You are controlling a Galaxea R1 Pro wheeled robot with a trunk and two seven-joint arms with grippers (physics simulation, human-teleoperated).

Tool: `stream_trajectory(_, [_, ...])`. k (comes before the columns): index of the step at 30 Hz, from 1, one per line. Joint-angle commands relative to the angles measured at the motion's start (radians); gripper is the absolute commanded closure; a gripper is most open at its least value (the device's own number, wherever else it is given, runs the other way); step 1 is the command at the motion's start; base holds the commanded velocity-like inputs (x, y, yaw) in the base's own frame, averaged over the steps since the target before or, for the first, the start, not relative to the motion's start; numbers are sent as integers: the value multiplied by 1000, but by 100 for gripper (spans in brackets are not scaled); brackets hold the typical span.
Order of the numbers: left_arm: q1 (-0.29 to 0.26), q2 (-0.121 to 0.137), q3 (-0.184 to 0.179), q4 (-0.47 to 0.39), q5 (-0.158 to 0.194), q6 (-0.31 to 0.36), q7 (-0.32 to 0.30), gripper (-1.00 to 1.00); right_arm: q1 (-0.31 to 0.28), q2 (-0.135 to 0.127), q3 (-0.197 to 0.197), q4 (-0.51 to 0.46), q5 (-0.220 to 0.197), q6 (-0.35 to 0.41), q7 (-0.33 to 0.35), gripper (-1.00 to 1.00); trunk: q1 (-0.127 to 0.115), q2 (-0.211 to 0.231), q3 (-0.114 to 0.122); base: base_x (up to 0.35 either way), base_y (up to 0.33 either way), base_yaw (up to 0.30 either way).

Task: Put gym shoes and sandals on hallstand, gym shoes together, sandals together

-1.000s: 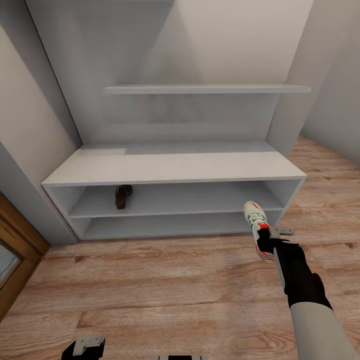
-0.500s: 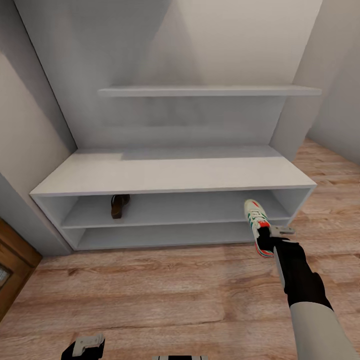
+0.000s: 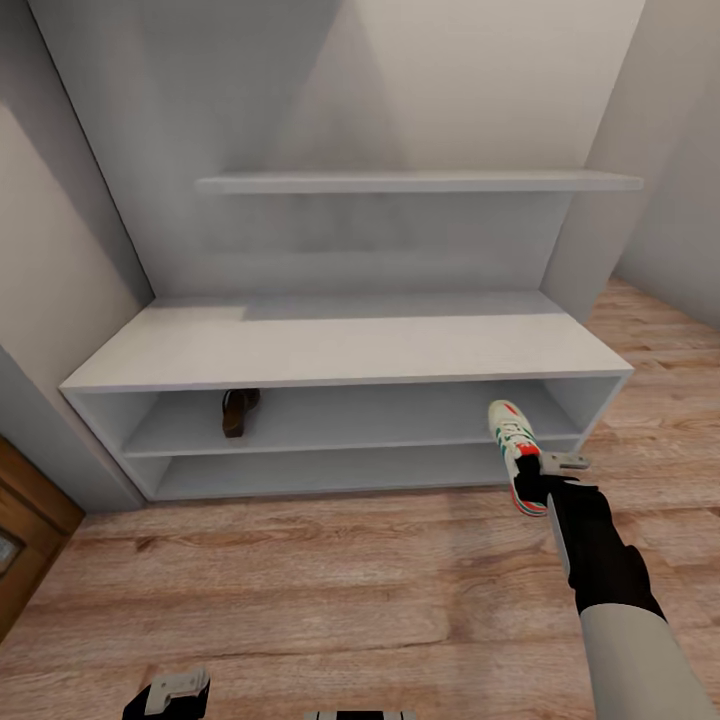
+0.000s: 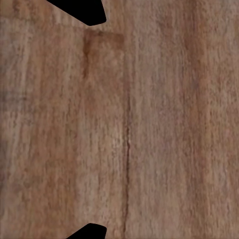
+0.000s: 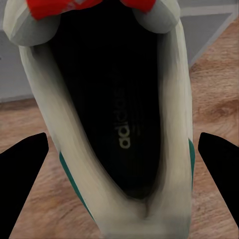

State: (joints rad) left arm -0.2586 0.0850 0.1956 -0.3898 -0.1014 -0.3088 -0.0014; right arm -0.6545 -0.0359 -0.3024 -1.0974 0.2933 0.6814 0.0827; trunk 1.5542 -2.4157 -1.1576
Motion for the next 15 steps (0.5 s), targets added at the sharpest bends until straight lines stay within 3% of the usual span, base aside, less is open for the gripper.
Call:
stream_trajectory(1, [-1, -1, 6, 1, -11, -4, 0, -100, -1, 0, -2, -1, 10, 4, 9, 100, 0, 0, -1, 0, 0, 0])
stream_trajectory(15, [-1, -1, 8, 4, -11, -3, 0, -100, -1, -2, -3, -2, 9, 4, 9, 100, 47, -85, -56, 0, 0, 0])
